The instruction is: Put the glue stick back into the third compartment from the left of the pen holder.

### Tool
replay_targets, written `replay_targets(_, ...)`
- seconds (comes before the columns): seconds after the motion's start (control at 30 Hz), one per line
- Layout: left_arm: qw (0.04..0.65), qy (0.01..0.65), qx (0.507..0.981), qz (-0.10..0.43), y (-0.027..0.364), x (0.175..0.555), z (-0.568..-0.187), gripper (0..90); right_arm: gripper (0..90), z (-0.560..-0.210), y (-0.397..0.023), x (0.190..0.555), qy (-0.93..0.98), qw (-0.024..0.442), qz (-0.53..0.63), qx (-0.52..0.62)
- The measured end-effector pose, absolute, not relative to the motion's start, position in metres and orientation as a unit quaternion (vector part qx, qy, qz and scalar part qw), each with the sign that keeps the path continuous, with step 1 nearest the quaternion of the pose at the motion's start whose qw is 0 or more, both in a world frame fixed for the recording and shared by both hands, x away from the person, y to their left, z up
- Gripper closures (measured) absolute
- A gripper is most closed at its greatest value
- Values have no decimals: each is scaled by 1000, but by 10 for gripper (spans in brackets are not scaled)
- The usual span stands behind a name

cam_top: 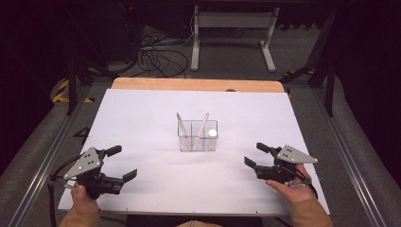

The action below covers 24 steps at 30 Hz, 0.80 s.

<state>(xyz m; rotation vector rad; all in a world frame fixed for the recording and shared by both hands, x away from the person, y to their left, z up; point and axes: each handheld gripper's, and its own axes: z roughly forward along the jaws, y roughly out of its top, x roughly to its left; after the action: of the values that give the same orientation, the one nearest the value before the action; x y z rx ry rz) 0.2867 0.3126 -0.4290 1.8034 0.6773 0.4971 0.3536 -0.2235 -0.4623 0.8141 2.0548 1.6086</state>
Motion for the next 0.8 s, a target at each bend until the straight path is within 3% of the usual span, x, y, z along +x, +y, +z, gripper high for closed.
replay_targets(0.33,542,283,762,213,313,286,-432,41,260,-481,-220,348,754,174,556,302)
replay_targets(0.8,546,292,756,215,313,287,-435,41,260,-479,-221,349,755,197,550,297)
